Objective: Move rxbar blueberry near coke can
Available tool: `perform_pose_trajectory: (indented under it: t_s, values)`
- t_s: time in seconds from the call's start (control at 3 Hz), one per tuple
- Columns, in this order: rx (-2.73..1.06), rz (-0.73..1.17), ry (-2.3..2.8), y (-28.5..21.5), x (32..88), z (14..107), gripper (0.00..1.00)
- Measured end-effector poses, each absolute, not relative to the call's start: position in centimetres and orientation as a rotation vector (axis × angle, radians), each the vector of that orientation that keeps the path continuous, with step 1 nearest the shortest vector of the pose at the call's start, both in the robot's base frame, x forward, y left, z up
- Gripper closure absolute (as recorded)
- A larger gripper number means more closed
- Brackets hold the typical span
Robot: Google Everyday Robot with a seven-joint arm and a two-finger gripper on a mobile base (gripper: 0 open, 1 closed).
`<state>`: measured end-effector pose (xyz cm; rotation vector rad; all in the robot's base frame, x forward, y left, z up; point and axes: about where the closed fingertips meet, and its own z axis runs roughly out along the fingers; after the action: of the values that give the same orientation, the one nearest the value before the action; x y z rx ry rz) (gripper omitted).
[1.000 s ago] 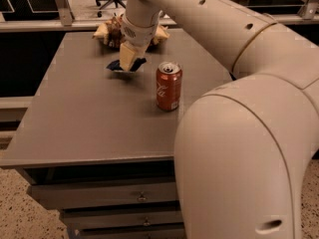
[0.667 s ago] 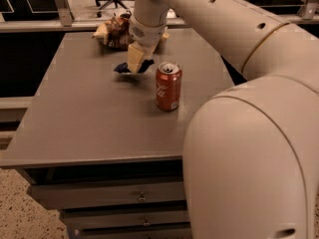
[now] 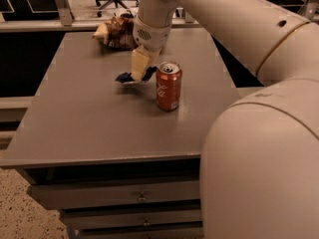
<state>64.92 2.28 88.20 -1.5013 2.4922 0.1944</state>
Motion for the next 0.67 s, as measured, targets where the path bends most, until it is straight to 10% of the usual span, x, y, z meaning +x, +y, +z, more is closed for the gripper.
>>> perform_pose_trajectory:
  t_s: [0.67]
  values:
    - [-1.634,0.234,2.474,2.9,61.9,88.0,1.00]
